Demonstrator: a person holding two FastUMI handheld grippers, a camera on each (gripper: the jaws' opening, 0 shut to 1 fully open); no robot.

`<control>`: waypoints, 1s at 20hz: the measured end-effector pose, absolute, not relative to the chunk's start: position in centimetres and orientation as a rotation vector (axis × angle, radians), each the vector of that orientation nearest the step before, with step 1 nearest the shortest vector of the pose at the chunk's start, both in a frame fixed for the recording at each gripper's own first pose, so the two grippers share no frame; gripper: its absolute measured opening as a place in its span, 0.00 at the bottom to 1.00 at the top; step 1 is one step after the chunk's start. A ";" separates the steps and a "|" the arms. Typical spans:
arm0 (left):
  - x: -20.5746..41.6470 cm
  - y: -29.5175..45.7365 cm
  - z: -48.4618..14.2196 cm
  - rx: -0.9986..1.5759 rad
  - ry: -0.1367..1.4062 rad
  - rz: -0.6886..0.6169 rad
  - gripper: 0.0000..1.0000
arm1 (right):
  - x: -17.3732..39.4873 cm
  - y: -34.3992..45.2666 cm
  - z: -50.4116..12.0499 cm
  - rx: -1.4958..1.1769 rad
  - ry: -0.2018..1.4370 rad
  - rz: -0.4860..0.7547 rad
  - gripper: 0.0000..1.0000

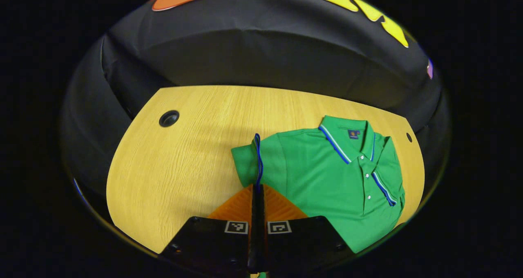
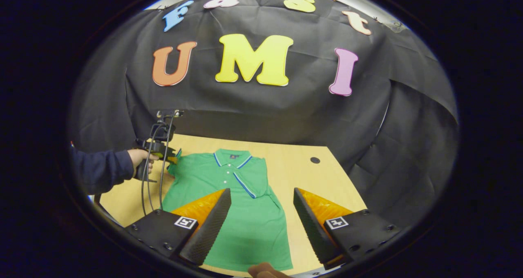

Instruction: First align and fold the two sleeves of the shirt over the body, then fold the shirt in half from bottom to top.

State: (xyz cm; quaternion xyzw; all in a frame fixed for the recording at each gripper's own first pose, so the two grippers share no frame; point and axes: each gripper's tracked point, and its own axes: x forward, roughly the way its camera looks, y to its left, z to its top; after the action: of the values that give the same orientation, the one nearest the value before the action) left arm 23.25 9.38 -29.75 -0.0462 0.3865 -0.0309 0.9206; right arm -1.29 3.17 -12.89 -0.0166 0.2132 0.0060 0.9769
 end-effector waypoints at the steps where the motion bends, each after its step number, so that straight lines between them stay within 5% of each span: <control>1: 23.4 8.6 -29.0 -0.080 0.780 -0.084 0.04 | -1.3 3.2 -12.9 -0.029 0.432 0.013 0.99; 15: 22.9 -0.9 -32.6 0.105 0.835 -0.241 0.04 | -5.0 0.2 -17.8 -0.019 0.545 -0.103 0.98; 20: 21.7 -1.3 -30.5 0.029 0.806 -0.247 0.34 | -4.5 -1.4 -18.3 -0.040 0.549 -0.101 0.99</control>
State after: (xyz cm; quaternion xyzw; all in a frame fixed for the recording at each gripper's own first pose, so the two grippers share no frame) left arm 21.69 -1.29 -30.48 0.0143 0.3912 -0.1199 0.9124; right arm -4.55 -1.44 -18.29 -0.0198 0.2709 -0.0497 0.9611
